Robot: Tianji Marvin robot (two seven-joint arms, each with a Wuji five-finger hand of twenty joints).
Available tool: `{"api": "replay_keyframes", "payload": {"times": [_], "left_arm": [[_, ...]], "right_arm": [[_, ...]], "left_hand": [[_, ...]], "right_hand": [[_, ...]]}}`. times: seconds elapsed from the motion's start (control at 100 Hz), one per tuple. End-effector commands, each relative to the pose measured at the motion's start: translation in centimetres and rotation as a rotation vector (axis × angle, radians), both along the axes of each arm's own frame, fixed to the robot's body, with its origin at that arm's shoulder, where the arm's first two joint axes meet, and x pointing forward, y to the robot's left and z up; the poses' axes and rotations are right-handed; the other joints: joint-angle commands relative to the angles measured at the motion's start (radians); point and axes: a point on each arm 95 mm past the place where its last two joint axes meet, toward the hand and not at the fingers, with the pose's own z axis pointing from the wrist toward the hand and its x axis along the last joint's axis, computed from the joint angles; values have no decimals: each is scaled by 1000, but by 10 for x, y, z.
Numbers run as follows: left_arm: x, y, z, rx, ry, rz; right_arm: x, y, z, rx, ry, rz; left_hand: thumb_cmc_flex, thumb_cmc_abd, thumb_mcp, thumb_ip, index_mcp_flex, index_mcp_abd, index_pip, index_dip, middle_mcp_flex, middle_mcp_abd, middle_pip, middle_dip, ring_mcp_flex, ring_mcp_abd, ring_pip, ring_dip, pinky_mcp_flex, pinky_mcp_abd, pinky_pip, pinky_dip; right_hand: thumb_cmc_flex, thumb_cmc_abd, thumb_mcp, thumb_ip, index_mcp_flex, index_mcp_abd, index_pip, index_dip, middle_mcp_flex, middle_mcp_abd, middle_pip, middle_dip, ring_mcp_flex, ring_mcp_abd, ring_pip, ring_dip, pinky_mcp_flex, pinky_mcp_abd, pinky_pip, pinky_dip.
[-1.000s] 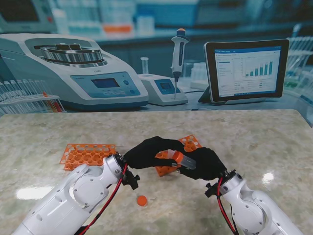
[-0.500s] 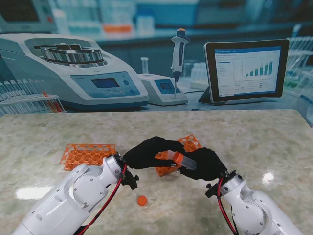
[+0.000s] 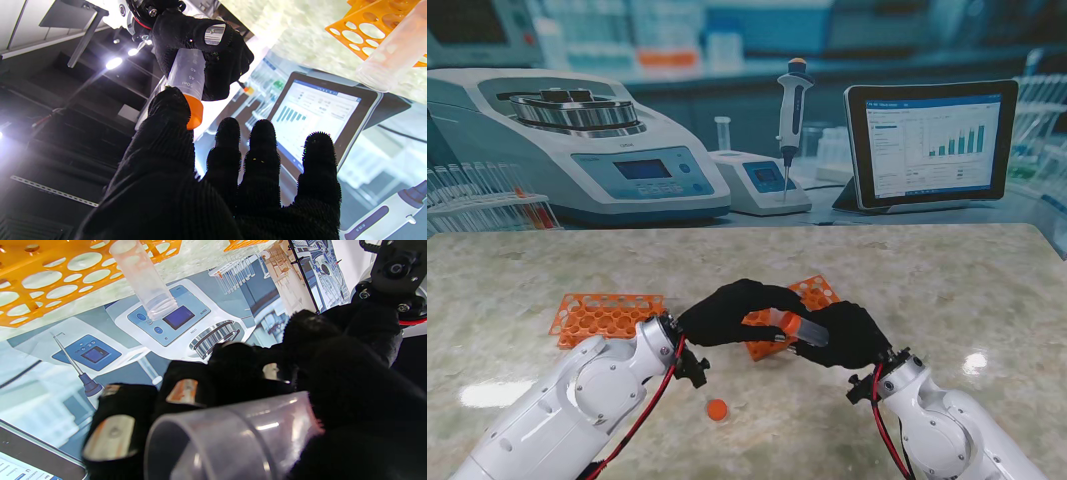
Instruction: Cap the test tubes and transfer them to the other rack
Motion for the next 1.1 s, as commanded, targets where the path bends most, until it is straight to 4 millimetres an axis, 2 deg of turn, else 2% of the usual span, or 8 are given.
{"api": "replay_keyframes", "payload": {"times": [0.0,0.16,0.62,0.74,1.09], "left_arm": [[-1,1,-4,13,4,-2],[-1,1,-3,18,-8,-5],[-1,3,0,10,-18,5],[0,4,1,16,-31,6],[1,6,5,17,-55,1]], "right_arm": [[-2,4,3,13,-6,6],[-2,3,3,13,-4,5],[-1,4,2,11,-1,7],[-1,3,2,10,-1,6],[-1,3,2,10,0,7]], "left_hand": [[172,81,204,82,104,-128,128,14,-21,-25,-21,-35,-32,9,-23,-16,-14,16,-36,-29],[172,51,232,72,102,-127,114,2,-20,-30,-18,-37,-30,6,-23,-19,-13,15,-38,-28],[172,61,245,68,78,-118,82,-20,-31,-36,-18,-40,-36,6,-24,-23,-16,14,-43,-27],[172,20,285,68,73,-118,73,-25,-32,-42,-17,-41,-38,2,-25,-24,-14,12,-43,-26],[169,2,305,57,39,-126,56,-33,-50,-44,-23,-47,-56,3,-37,-36,-20,11,-51,-32]], "right_hand": [[48,15,4,15,26,-71,65,34,48,12,10,13,86,-140,149,44,28,-13,107,6],[48,14,3,15,25,-71,65,35,45,13,9,13,86,-140,149,44,28,-13,107,6],[49,16,2,15,26,-71,65,35,45,11,9,12,86,-140,149,44,28,-13,107,6],[49,15,1,15,26,-71,65,35,46,13,10,12,86,-140,149,44,28,-13,107,6],[49,15,2,15,26,-71,65,35,44,14,10,12,86,-140,149,44,28,-13,107,6]]}}
